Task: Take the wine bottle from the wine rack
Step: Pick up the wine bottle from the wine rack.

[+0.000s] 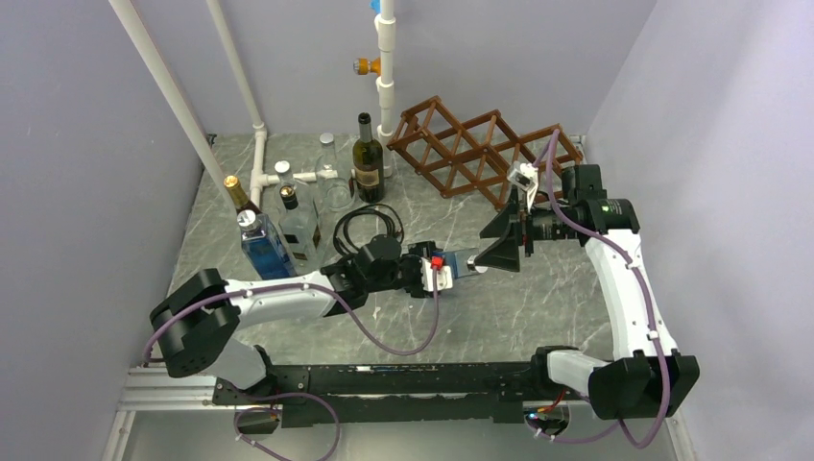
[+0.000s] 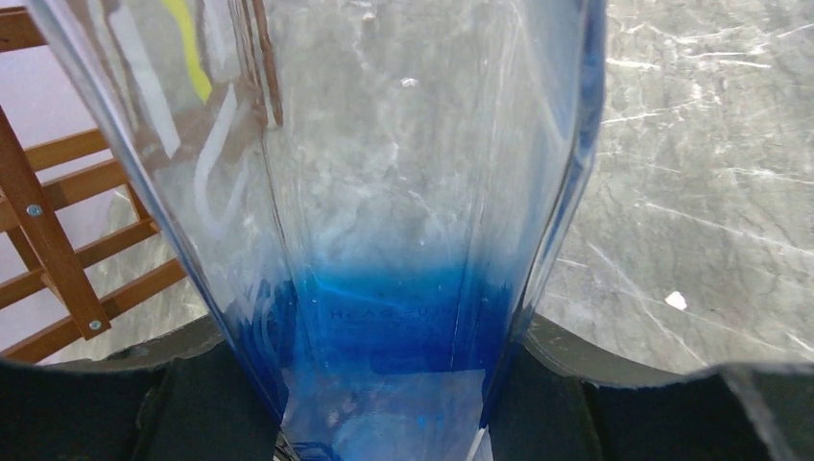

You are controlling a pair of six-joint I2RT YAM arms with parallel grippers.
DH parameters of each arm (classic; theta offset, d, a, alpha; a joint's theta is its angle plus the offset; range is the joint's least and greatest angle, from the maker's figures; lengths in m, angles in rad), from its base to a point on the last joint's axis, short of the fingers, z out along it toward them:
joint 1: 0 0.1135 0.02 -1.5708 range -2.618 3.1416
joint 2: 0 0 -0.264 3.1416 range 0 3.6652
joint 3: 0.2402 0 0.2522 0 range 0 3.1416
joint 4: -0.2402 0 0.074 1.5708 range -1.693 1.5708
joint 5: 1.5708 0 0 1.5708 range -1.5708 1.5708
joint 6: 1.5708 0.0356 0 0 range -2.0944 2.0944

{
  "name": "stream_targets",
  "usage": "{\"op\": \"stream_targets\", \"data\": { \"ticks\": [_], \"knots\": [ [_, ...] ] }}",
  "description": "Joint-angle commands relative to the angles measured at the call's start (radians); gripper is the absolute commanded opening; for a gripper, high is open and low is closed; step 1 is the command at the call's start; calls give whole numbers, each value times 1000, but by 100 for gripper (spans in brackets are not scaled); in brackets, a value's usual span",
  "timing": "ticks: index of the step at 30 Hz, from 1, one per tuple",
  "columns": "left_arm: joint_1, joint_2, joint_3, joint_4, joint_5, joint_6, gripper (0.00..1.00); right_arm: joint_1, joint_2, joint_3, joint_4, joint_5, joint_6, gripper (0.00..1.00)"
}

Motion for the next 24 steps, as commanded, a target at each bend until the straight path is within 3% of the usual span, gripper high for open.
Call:
{"op": "stream_targets", "data": {
  "ticks": [1,9,16,24],
  "knots": [
    [-1,-111,2,224,25,-56,0,-5,-16,82,-87,-47,-172,100],
    [-1,-164,-30,241,31,-165,0,-5,-97,78,1,-45,-270,100],
    [-1,-204,-58,263,51,-258,0,-5,-83,84,-234,-142,-744,100],
    [-1,-254,-78,285,82,-367,0,-1,-66,8,-246,-195,-884,100]
  ]
}}
